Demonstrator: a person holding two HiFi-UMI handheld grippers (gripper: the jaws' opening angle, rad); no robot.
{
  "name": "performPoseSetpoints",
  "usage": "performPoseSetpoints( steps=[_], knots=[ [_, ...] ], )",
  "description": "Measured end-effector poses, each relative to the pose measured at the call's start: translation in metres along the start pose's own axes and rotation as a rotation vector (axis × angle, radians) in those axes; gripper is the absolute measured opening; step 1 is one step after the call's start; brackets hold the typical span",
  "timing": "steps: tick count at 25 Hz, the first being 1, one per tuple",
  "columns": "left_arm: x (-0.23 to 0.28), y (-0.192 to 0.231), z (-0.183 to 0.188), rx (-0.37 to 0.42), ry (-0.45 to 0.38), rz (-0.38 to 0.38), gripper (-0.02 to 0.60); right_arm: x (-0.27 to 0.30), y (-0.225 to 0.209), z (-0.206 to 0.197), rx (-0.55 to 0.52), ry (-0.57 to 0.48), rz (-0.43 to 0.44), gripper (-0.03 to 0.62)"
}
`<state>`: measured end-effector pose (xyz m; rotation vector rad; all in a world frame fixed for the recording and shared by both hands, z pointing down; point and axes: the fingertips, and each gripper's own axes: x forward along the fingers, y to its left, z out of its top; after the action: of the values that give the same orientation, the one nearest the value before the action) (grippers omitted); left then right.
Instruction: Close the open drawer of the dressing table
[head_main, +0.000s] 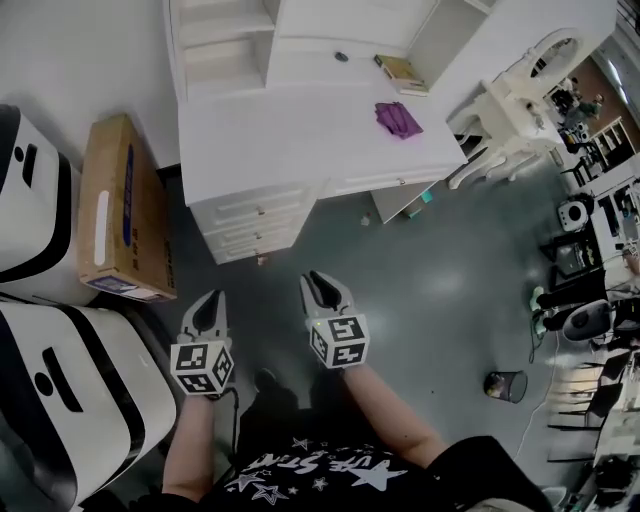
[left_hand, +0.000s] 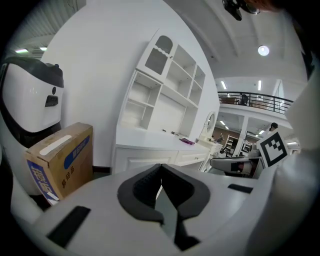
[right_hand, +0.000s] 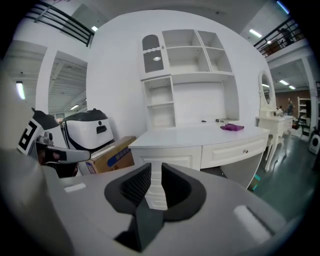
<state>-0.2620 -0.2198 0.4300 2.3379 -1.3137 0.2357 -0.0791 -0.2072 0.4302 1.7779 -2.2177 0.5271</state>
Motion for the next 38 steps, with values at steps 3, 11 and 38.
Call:
performPoseSetpoints(
  steps=[3, 11, 38],
  knots=[
    [-0.009, -0.014, 0.005, 0.023, -0.018, 0.008, 0.009, -0.013, 0.003, 0.010, -0.065, -0.025, 0.040, 0.057],
    [-0.037, -0.058, -0.007, 0.014, -0.067, 0.152, 0.009, -0.040, 0.004, 0.030, -0.180, -0.081, 0.260, 0.005],
    [-0.138, -0.323, -0.100, -0.033, -0.204, 0.525, 0.009, -0.227, -0.098, -0.030, -0.274, -0.065, 0.754, 0.003]
  ],
)
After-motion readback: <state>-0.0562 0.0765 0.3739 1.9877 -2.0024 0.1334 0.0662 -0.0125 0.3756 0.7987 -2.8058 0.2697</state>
